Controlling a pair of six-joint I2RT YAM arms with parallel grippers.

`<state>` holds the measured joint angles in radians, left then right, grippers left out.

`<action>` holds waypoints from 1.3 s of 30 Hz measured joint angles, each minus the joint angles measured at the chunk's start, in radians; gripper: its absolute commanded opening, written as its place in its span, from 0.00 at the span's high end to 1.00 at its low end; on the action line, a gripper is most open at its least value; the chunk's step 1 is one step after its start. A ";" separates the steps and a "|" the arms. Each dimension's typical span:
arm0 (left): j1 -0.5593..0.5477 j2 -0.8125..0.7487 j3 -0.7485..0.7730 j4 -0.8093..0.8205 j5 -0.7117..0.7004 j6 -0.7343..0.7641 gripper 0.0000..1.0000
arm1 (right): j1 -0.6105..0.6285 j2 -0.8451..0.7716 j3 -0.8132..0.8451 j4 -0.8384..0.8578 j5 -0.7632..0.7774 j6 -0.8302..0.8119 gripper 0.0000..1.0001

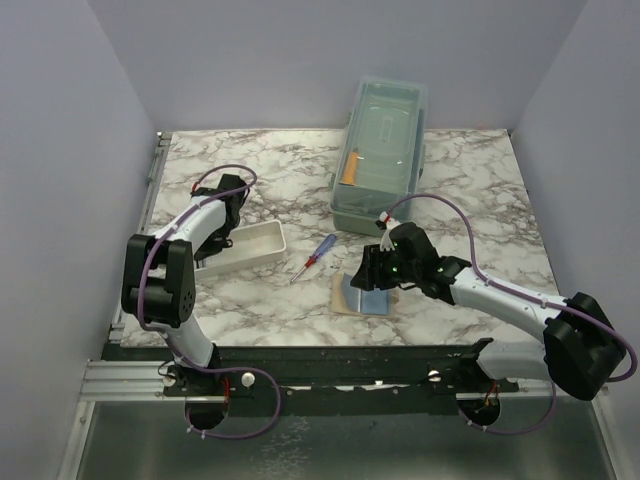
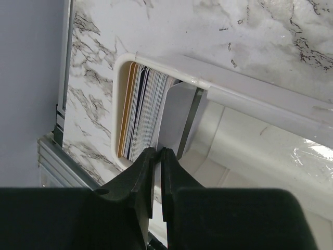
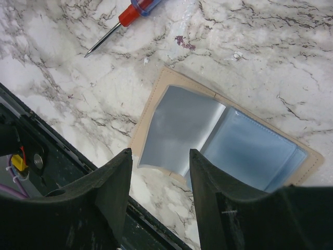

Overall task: Put the credit cards into the card holder
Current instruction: Pick up the credit card from the storage box, then insert the credit card into the card holder.

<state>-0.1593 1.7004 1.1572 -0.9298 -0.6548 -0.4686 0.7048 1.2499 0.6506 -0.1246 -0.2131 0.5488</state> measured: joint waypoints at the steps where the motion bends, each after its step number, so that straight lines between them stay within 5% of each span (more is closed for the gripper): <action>1: 0.000 -0.003 0.000 0.000 0.001 0.000 0.94 | 0.000 0.000 0.000 0.000 0.000 0.000 0.48; 21: -0.048 -0.196 0.137 -0.106 0.138 -0.018 1.00 | 0.000 0.000 0.000 -0.049 0.043 0.005 0.53; 30: -0.150 -0.395 0.219 -0.007 0.595 -0.031 1.00 | -0.009 0.029 -0.017 -0.066 0.081 0.062 0.65; 39: -0.300 -0.520 -0.179 0.469 1.132 -0.163 1.00 | -0.032 0.031 -0.089 -0.109 0.120 0.125 0.67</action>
<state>-0.4591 1.1809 0.9783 -0.4606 0.4774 -0.6315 0.6727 1.2808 0.5613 -0.2337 -0.0933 0.6739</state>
